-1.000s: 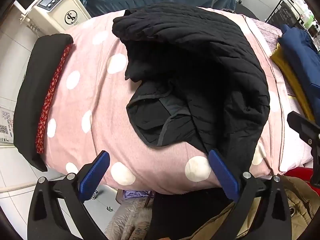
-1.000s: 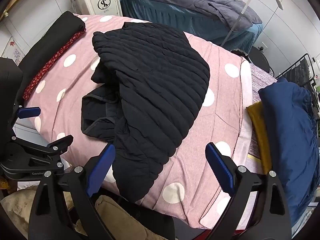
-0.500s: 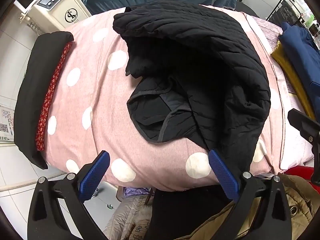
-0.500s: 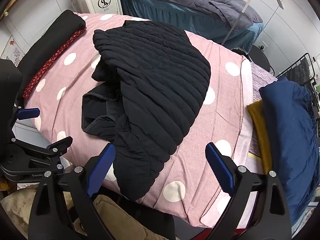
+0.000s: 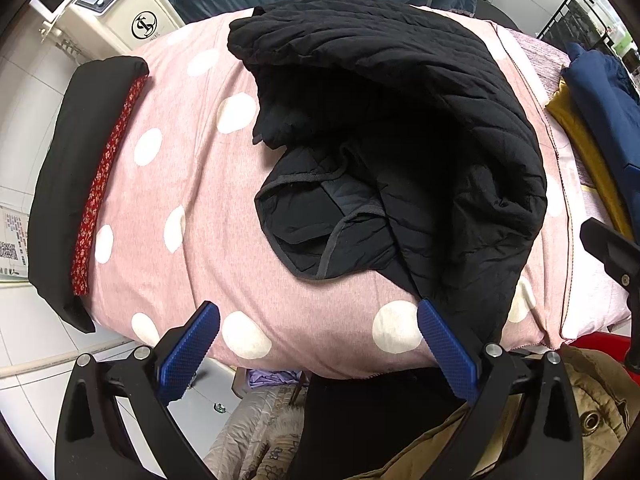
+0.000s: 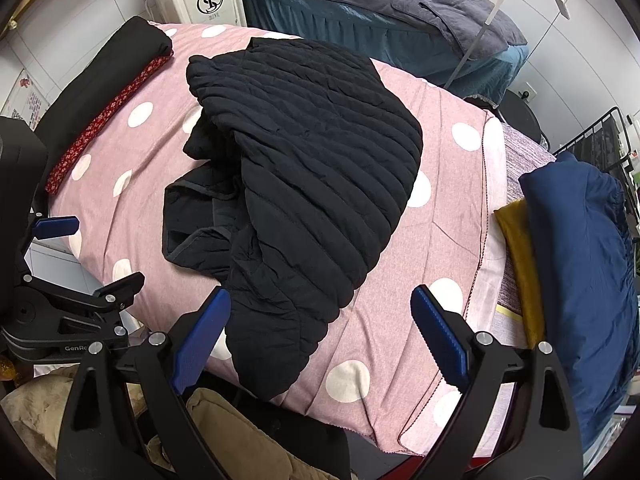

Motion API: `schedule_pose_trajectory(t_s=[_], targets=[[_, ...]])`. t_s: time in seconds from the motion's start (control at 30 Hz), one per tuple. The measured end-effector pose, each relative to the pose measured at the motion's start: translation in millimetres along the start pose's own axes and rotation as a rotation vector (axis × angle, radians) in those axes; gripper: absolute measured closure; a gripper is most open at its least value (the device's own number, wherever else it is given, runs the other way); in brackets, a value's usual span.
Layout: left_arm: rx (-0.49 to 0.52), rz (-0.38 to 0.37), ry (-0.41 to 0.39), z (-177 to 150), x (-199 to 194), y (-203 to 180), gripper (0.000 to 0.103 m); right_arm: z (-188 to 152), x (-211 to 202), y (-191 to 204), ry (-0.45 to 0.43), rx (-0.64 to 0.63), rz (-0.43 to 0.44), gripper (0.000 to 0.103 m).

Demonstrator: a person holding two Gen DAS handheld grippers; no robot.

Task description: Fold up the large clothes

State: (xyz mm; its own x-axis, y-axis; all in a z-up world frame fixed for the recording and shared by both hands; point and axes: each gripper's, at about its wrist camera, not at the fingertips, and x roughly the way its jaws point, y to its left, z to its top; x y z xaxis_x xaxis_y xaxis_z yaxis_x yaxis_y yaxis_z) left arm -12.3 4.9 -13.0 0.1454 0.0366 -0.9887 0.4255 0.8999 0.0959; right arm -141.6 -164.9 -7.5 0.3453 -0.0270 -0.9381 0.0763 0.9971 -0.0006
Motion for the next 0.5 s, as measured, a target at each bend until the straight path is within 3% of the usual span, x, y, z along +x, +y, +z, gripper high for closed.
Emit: schedule_pose_trajectory(t_s=[0.5], targets=[[0.0, -0.001, 0.002, 1.0, 0.2, 1.3, 0.006, -3.4, 0.4, 0.6, 0.001, -0.001, -0.001, 0.013]])
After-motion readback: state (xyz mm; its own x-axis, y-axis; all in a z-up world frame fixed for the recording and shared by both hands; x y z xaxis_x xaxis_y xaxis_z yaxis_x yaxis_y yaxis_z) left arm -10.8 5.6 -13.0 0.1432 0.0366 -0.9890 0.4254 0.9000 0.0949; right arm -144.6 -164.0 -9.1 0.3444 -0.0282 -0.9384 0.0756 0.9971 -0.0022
